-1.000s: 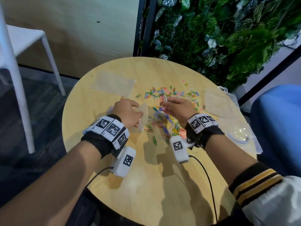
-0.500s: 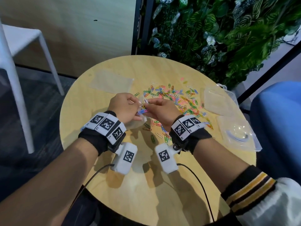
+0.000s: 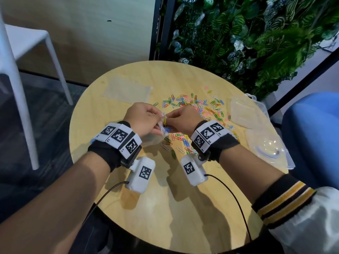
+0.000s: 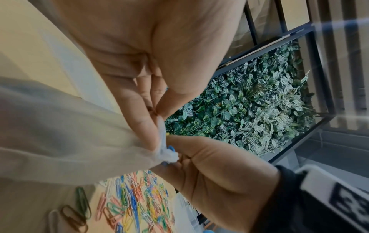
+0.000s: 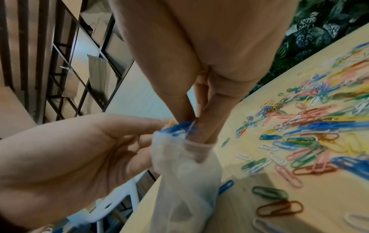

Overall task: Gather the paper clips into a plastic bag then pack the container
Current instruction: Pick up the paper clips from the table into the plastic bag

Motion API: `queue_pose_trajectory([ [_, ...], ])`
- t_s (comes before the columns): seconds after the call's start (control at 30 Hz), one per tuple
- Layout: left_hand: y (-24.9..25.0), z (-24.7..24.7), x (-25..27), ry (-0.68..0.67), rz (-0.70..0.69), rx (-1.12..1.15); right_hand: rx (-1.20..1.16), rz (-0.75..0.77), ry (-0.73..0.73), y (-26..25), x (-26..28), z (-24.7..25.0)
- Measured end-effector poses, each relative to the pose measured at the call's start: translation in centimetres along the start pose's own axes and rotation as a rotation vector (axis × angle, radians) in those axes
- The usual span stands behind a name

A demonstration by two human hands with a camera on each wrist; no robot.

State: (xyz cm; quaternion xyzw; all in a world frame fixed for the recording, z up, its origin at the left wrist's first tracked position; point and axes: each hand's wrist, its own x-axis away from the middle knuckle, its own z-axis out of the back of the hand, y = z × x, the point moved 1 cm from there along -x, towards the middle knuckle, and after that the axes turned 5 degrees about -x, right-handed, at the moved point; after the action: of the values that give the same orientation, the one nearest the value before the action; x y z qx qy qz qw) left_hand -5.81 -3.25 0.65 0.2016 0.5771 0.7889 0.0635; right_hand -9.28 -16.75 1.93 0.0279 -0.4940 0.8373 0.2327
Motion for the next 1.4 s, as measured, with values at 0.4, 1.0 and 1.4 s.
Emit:
queue_pose_trajectory([
  [0.4,0.0,1.1,-0.3,0.021,-0.052,-0.021,-0.065,-0.004,-0.038,-1.3,0.2,0.2],
  [1.0,0.5,3.4,0.1,0.016,-0.093,-0.041,-0.025,0.06,-0.182,-2.2,-0.2,-0.8],
  [1.4,-0.7,10.5,1.3,0.49,-0.126,-0.161,-0.065,0.253,-0.172,-6.2,-4.8,-3.2],
])
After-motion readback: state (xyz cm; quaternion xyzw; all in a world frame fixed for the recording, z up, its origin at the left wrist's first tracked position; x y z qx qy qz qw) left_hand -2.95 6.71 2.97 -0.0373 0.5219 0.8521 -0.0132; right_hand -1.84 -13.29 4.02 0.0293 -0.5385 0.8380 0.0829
